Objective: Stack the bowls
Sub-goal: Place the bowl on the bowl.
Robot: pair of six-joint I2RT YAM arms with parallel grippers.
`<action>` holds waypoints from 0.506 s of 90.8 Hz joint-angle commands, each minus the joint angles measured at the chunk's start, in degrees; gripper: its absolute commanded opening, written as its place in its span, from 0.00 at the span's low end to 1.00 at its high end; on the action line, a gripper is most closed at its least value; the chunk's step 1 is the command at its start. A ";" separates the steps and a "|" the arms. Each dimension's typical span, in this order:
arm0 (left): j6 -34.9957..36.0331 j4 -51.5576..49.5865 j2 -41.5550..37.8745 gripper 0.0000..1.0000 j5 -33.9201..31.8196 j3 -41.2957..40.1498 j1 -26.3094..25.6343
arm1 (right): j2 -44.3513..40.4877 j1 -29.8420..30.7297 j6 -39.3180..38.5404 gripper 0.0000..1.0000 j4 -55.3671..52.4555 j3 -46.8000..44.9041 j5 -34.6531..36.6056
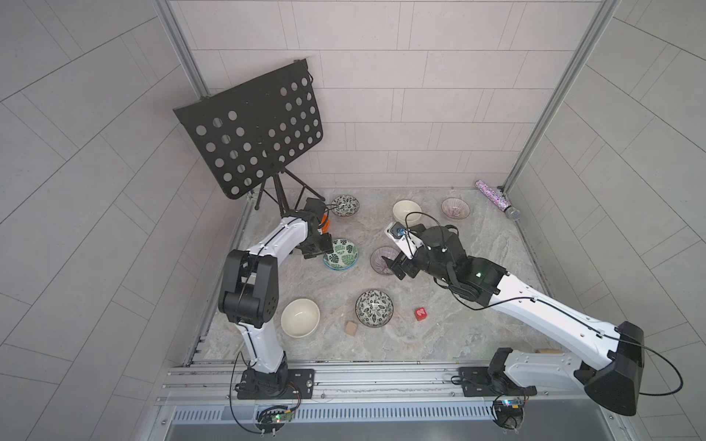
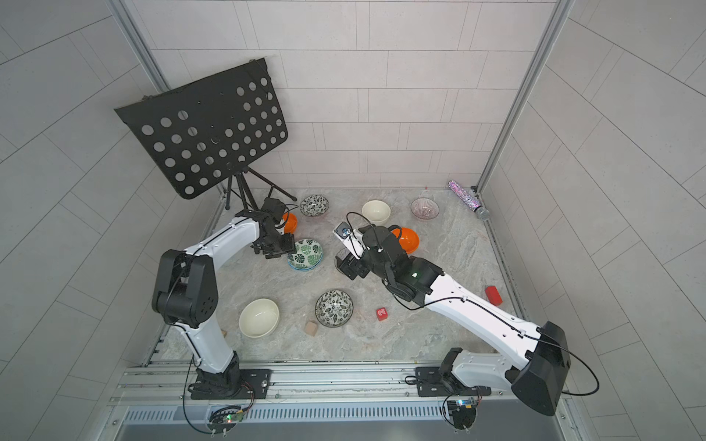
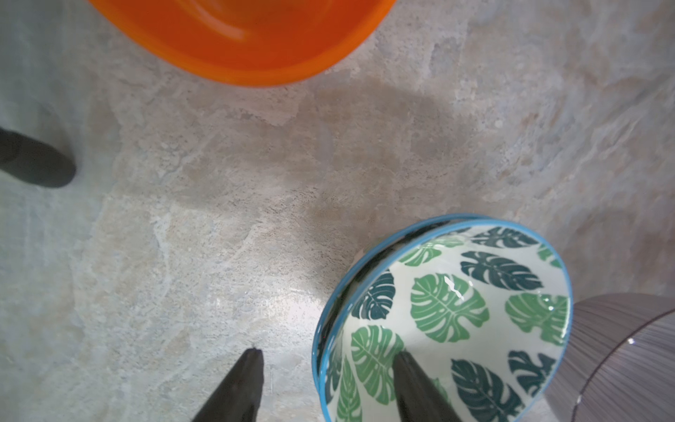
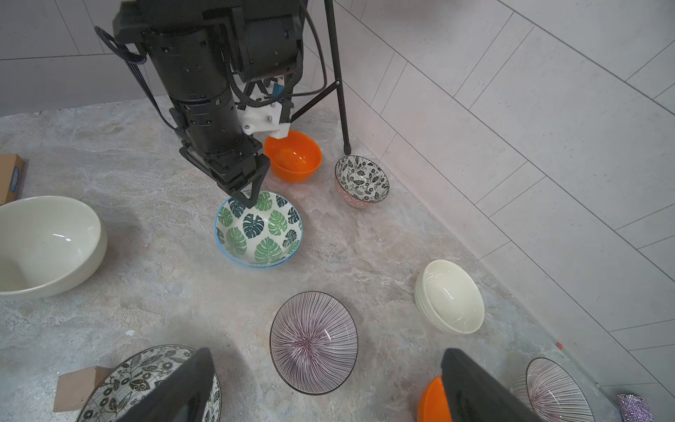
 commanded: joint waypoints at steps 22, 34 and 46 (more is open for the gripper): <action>-2.69 3.07 3.41 0.61 1.12 -2.16 -0.12 | -0.21 -0.56 1.21 1.00 -0.67 -0.79 -0.52; -4.46 4.91 4.24 0.56 1.67 -3.07 -0.22 | -1.32 -0.69 1.38 1.00 -0.49 -1.68 -0.63; -5.61 6.30 5.12 0.49 1.91 -3.42 -0.51 | -2.01 -1.05 1.49 1.00 -0.51 -2.12 -0.66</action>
